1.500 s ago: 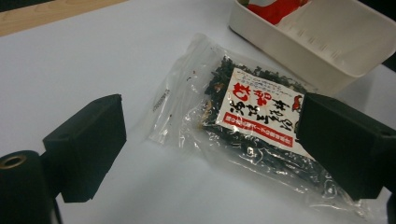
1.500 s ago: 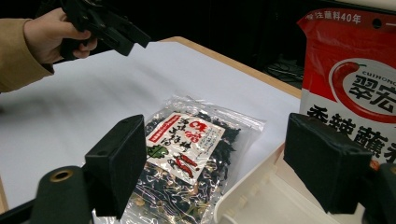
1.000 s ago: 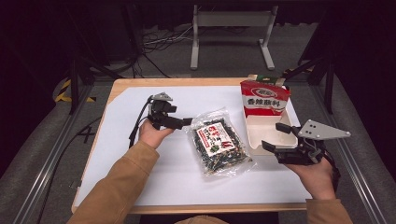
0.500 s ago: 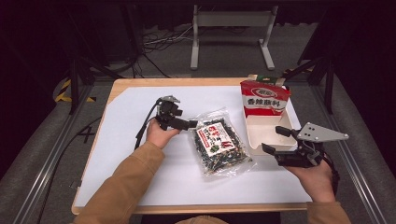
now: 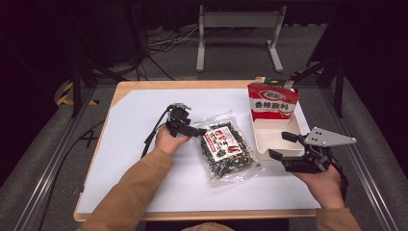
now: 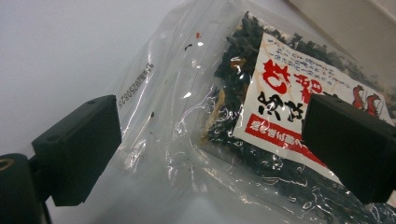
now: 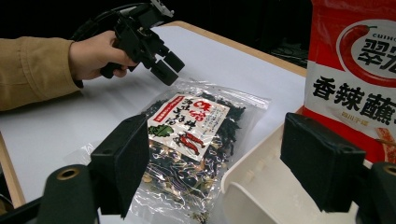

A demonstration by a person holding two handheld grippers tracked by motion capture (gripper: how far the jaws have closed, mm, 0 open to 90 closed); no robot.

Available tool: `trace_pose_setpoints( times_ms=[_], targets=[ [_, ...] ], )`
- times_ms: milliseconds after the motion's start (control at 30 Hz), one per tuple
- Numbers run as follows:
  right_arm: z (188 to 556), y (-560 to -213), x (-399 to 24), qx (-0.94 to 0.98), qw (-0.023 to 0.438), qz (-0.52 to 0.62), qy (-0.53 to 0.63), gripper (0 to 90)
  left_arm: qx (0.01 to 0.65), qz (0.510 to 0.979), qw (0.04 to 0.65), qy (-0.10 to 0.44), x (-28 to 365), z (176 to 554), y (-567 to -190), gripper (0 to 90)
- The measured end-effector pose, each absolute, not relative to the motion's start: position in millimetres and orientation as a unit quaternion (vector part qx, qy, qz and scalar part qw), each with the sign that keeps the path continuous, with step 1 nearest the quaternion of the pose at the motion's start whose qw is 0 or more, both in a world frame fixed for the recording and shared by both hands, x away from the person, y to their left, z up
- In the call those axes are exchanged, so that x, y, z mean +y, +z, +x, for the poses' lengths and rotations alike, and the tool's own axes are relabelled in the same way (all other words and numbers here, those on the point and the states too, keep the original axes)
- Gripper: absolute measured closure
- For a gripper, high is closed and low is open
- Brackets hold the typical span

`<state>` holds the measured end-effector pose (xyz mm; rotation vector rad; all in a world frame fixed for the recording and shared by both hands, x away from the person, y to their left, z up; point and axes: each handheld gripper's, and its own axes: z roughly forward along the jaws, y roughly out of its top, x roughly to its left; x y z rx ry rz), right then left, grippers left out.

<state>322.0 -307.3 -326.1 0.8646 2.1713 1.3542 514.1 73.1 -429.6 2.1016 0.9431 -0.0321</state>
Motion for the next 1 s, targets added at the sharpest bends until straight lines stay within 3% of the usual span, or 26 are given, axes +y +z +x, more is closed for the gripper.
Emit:
trace_pose_setpoints(
  times_ms=[667,1000],
  targets=[
    [322.6,-329.6,-305.2,0.792,0.206,0.309,0.485,26.7,0.392,0.826,0.402,-0.045,72.3,520.5,-441.1,11.7],
    [323.6,-330.7,-303.8,0.793,0.2,0.31,0.484,26.8,0.389,0.847,0.363,0.016,61.2,511.0,-438.2,20.0]
  ],
)
